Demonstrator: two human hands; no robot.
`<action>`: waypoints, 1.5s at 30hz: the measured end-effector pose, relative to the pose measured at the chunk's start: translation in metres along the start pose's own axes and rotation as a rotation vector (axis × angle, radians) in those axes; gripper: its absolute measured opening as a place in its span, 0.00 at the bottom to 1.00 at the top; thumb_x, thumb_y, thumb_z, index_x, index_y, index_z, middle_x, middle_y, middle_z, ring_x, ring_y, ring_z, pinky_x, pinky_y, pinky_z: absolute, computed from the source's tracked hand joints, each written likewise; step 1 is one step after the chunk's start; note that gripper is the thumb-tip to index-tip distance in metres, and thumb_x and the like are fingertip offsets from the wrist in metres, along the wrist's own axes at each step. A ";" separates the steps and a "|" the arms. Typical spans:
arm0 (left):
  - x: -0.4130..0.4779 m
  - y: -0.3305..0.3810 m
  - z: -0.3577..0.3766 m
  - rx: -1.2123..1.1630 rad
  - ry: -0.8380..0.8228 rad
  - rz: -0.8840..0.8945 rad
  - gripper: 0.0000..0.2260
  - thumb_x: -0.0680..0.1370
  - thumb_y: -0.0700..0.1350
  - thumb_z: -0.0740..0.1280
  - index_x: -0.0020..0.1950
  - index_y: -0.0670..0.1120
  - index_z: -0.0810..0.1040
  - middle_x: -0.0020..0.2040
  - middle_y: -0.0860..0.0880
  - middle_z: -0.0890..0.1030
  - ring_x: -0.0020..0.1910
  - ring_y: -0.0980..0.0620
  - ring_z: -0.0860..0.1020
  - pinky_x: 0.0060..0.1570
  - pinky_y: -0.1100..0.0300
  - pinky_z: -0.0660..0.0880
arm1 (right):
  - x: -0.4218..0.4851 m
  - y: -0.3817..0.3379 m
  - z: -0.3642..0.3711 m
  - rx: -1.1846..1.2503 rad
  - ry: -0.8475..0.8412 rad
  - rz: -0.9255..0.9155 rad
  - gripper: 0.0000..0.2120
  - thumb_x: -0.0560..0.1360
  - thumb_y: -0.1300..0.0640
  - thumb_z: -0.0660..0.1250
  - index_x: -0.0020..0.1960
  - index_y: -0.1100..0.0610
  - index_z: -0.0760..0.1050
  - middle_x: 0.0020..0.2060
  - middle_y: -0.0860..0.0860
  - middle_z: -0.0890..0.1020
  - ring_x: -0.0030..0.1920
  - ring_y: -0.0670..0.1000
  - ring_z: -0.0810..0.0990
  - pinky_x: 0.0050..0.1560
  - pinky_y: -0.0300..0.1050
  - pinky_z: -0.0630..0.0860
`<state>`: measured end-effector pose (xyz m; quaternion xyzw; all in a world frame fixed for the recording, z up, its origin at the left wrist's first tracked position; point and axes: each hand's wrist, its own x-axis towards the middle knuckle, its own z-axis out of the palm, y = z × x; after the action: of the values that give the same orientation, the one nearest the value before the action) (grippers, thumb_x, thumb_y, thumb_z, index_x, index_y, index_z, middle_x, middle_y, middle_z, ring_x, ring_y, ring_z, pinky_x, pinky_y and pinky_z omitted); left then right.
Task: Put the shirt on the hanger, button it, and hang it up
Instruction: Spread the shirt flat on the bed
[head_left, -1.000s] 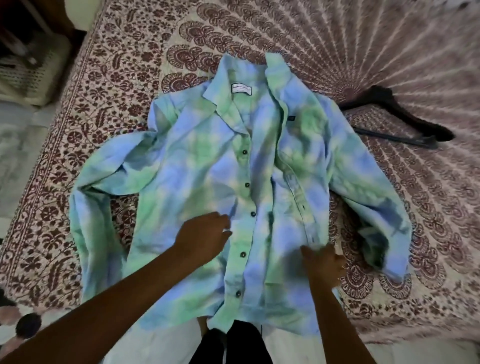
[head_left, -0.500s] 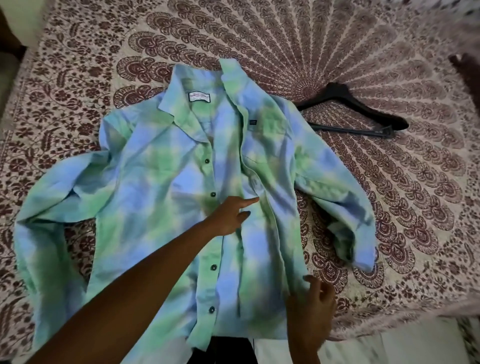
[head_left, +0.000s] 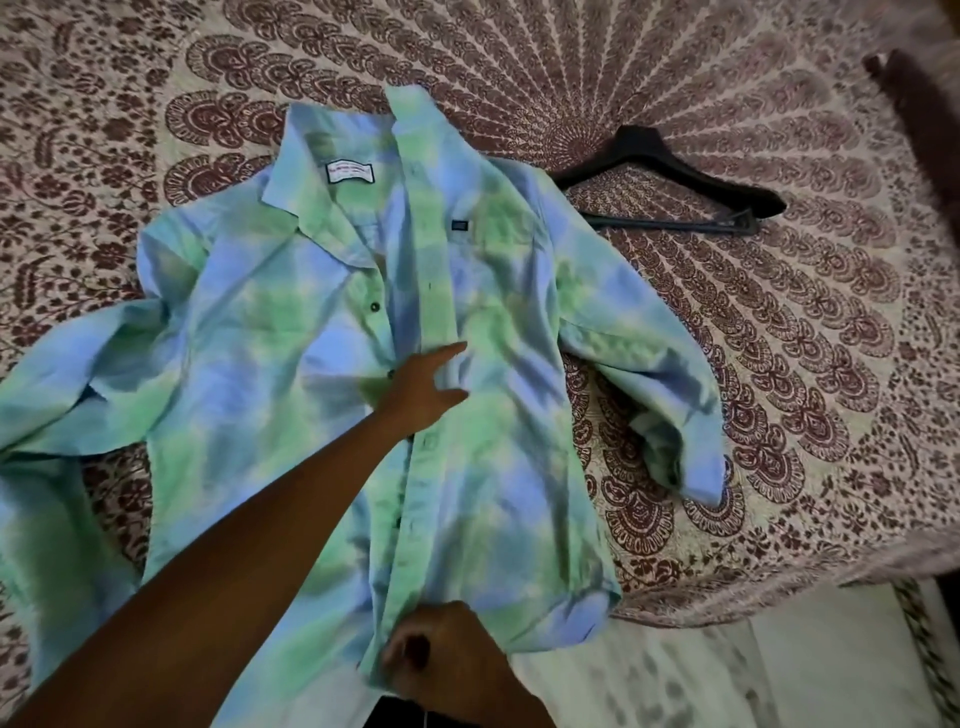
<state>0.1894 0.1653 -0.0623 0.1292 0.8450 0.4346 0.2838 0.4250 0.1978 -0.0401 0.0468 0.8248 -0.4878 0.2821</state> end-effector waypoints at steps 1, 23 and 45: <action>-0.002 -0.007 -0.004 0.015 0.042 0.011 0.23 0.72 0.37 0.70 0.67 0.45 0.72 0.65 0.43 0.74 0.66 0.44 0.72 0.58 0.69 0.64 | 0.003 0.005 -0.002 -0.054 -0.047 0.037 0.10 0.69 0.51 0.66 0.43 0.56 0.82 0.42 0.54 0.85 0.45 0.53 0.82 0.48 0.42 0.77; 0.141 -0.069 -0.216 0.775 0.382 -0.392 0.30 0.76 0.39 0.60 0.74 0.36 0.50 0.72 0.31 0.56 0.71 0.31 0.55 0.70 0.39 0.51 | 0.313 -0.067 -0.315 -0.626 0.597 -0.197 0.11 0.71 0.65 0.63 0.50 0.65 0.80 0.49 0.64 0.81 0.51 0.64 0.79 0.53 0.51 0.74; 0.284 -0.023 -0.265 0.773 0.555 -0.215 0.21 0.72 0.34 0.63 0.66 0.38 0.66 0.63 0.33 0.68 0.60 0.32 0.68 0.56 0.42 0.69 | 0.477 -0.091 -0.404 -0.917 0.527 0.071 0.24 0.73 0.50 0.65 0.65 0.60 0.67 0.61 0.63 0.71 0.62 0.63 0.70 0.61 0.54 0.67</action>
<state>-0.1954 0.1086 -0.0624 0.0164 0.9968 0.0750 0.0225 -0.1757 0.3918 -0.0651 0.0676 0.9943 -0.0386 0.0733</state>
